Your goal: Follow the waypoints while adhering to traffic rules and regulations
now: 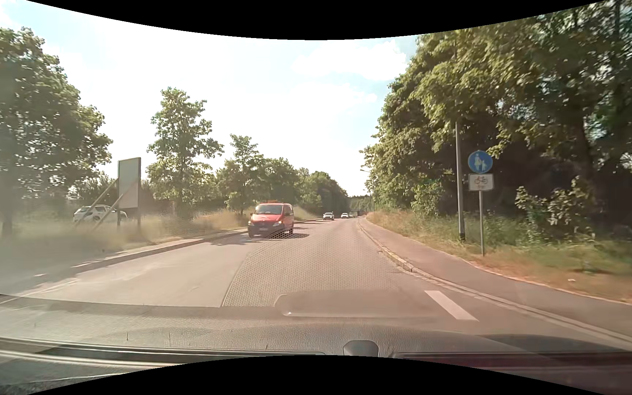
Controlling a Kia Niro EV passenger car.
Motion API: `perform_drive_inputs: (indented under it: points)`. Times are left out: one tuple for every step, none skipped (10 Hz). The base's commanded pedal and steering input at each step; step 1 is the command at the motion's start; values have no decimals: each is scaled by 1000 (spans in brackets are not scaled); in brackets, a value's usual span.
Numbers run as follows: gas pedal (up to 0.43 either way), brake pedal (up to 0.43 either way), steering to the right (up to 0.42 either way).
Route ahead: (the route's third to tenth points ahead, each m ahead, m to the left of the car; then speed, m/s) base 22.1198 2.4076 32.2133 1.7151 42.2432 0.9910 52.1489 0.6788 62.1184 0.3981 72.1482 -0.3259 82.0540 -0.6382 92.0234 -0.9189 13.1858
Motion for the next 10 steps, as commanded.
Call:
perform_drive_inputs:
  points:
    - [47, 6, 6]
    - [47, 6, 6]
    - [79, 6, 6]
    - [79, 6, 6]
    - [79, 6, 6]
    - [79, 6, 6]
    - [110, 6, 6]
    - [118, 6, 6]
    - [118, 6, 6]
    - [118, 6, 6]
